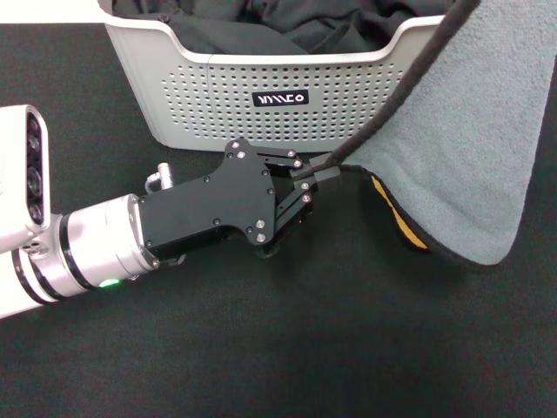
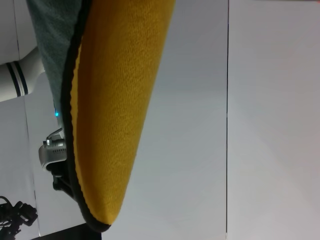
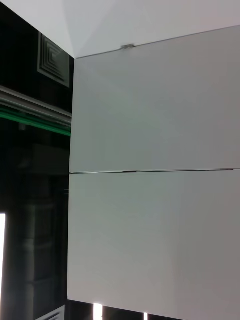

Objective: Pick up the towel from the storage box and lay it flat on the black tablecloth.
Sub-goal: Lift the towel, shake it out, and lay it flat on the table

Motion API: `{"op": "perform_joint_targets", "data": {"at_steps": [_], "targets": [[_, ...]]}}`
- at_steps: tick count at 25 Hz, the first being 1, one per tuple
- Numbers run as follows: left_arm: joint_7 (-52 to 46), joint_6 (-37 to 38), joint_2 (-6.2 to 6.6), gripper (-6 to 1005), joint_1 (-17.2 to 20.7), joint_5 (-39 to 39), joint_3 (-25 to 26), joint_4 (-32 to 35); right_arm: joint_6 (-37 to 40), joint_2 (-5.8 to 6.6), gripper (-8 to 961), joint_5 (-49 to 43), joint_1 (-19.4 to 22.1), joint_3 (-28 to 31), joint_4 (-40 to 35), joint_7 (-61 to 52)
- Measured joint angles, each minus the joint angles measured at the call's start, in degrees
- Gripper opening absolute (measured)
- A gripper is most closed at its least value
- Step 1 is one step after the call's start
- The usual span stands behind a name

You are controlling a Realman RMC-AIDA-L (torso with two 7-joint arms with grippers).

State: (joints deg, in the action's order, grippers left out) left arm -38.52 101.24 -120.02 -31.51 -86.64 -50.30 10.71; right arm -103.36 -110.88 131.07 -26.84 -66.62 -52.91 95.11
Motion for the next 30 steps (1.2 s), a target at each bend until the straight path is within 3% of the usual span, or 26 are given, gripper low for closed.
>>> {"op": "perform_joint_targets", "data": {"at_steps": [10, 16, 20, 26, 30], "targets": [[-4.7, 4.4, 0.74, 27, 2.0, 5.3, 0.5, 1.8, 0.1, -0.20, 45, -3.5, 2.1, 0.0, 1.6, 0.0], [-13.3, 11.2, 2.27, 24, 7.7, 7.9, 0.3, 14.6, 0.3, -0.25, 47, -5.9, 5.1, -0.1, 2.1, 0.0], [-20.2, 13.9, 3.30, 25, 9.6, 8.2, 0.5, 20.9, 0.2, -1.02, 48, -5.9, 9.4, -0.3, -0.7, 0.0], [-27.6, 13.6, 4.22, 26, 9.9, 10.2, 1.6, 24.8, 0.1, -1.46, 49, -5.9, 15.1, -2.8, -4.5, -1.0], [-29.6, 8.6, 4.32, 27, 8.2, 9.1, 4.0, 24.6, 0.2, -1.33, 50, -6.3, 15.9, -2.4, -3.1, -1.0]]}}
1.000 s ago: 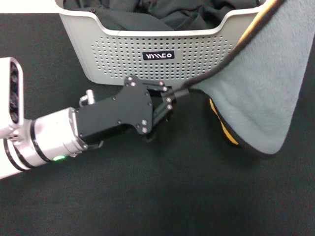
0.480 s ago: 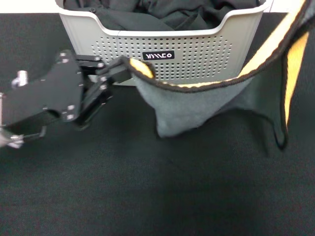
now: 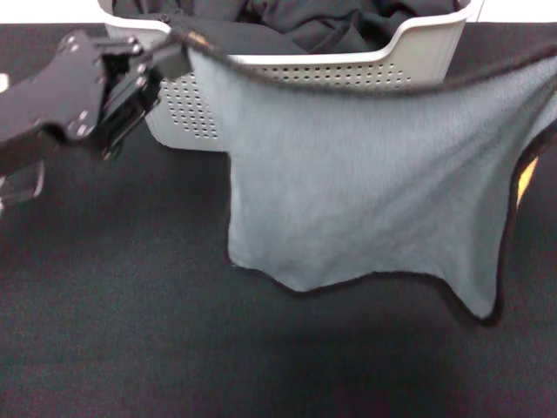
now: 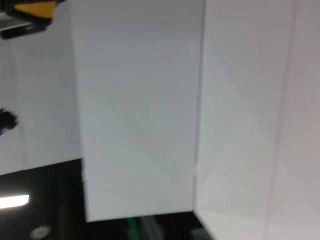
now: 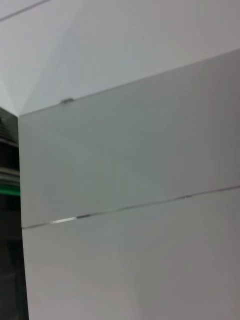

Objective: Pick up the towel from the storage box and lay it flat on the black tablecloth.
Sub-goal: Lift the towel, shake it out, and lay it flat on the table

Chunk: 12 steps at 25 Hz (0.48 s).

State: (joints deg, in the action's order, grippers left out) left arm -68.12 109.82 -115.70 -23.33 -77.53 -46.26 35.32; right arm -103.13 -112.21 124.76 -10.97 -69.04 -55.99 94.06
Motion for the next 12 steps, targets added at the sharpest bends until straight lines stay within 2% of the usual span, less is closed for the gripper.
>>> {"op": "perform_joint_targets", "data": {"at_steps": [4, 7, 11, 12], "targets": [[-0.3, -4.1, -0.09, 28, -1.9, -0.6, -0.1, 0.0, 0.2, 0.31, 51, 0.0, -1.1, 2.4, 1.2, 0.1], [-1.1, -4.5, 0.15, 29, -3.0, -1.2, -0.1, 0.1, 0.2, 0.44, 52, -0.1, -1.8, 3.2, 1.2, -0.5], [-3.3, -1.6, 1.13, 29, -3.4, -2.5, -0.5, 0.7, -0.1, 0.24, 53, -0.2, -0.2, 1.5, -0.2, -1.6], [-4.0, 0.1, 1.76, 30, -3.4, -3.5, -0.6, 0.7, -0.2, 0.14, 53, 0.0, 0.8, 0.7, -0.8, -2.0]]}}
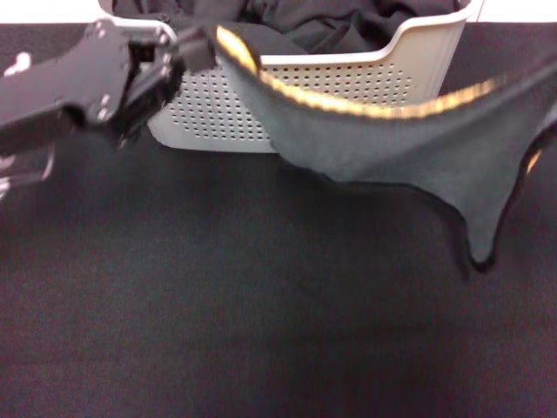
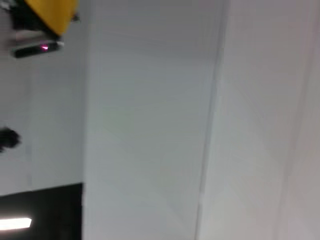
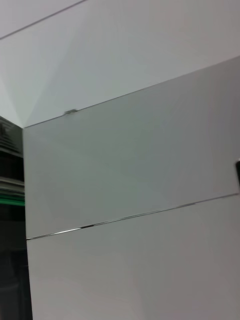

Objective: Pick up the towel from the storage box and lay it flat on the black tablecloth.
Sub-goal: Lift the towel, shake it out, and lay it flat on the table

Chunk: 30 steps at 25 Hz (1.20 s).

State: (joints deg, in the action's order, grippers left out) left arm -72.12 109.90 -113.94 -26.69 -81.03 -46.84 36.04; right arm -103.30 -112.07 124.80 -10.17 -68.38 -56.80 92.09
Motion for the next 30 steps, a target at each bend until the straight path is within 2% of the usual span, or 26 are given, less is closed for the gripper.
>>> {"op": "perform_joint_targets", "data": {"at_steps": [2, 5, 9, 11, 13, 16, 19, 20, 23, 24, 26, 30], "targets": [[-1.0, 3.2, 0.98, 30, 0.5, -1.5, 0.0, 0.1, 0.0, -0.14, 54, 0.9, 2.5, -2.0, -2.1, -0.7], [-2.6, 6.4, 2.10, 31, 3.3, -1.3, -0.5, 1.7, -0.2, -0.05, 55, 3.3, 8.7, -6.4, -9.1, -2.3], [-6.6, 6.8, 3.32, 32, 10.1, 1.8, -5.4, 10.8, -0.4, 0.15, 56, 6.0, 16.6, -9.2, -18.1, -3.9], [-7.8, 6.8, 3.75, 32, 11.6, 2.6, -6.1, 13.1, -0.4, -0.09, 56, 5.9, 18.3, -8.9, -18.5, -4.3], [-9.1, 6.6, 4.10, 32, 12.2, 2.5, -6.0, 13.7, -0.4, -0.30, 57, 5.3, 17.7, -8.6, -15.4, -3.7], [-9.5, 4.7, 4.17, 33, 10.6, -1.9, -3.3, 10.7, 0.0, -1.25, 57, 2.2, 10.2, -8.9, -0.2, -0.1], [-8.7, -1.7, 3.07, 34, 7.4, -12.2, 1.4, 6.4, 1.0, -2.68, 58, -2.3, 0.0, -8.9, 17.6, 6.0], [-8.5, -4.8, 2.64, 34, 6.1, -15.8, 2.7, 5.1, 1.4, -2.83, 58, -3.0, -4.1, -9.1, 24.6, 8.9], [-8.0, -12.6, 1.68, 35, 2.7, -23.6, 4.4, 1.8, 3.6, -2.94, 59, -3.3, -12.1, -9.1, 37.2, 13.9], [-8.0, -14.8, 1.41, 35, 1.9, -25.4, 4.4, 1.3, 4.6, -2.97, 59, -3.3, -13.9, -9.0, 39.7, 14.8], [-8.2, -18.0, 0.99, 35, 1.1, -27.0, 4.4, 0.9, 6.4, -2.99, 60, -3.3, -14.9, -9.0, 41.0, 15.6], [-9.4, -22.1, 0.81, 36, 0.2, -27.7, 4.2, 0.8, 9.8, -2.66, 61, -3.0, -14.8, -8.3, 39.9, 16.0]]}}
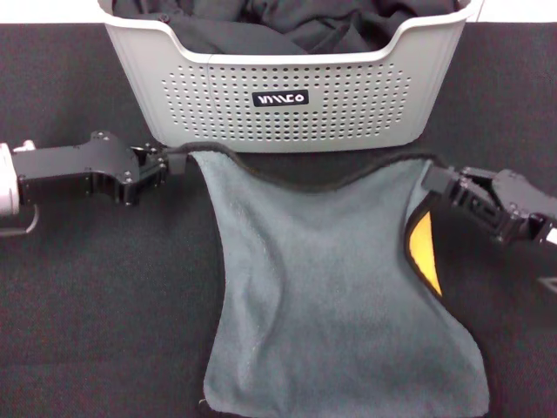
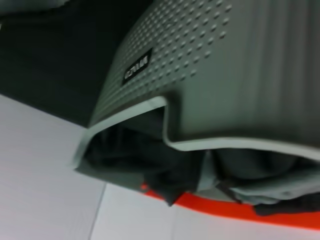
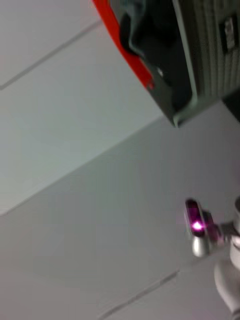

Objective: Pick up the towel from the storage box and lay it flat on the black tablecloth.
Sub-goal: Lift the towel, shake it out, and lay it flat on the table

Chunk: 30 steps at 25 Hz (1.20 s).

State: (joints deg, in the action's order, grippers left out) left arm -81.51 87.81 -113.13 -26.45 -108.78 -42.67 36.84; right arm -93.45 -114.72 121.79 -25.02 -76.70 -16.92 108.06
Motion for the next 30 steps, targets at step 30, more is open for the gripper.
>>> {"op": "perform_joint_targets", "data": {"at_steps": [30], "targets": [[-3.0, -15.1, -2.81, 42, -4.7, -7.7, -0.2, -0.7, 16.9, 4.97, 68, -6.9, -6.9, 1.9, -1.4, 0.8]]}}
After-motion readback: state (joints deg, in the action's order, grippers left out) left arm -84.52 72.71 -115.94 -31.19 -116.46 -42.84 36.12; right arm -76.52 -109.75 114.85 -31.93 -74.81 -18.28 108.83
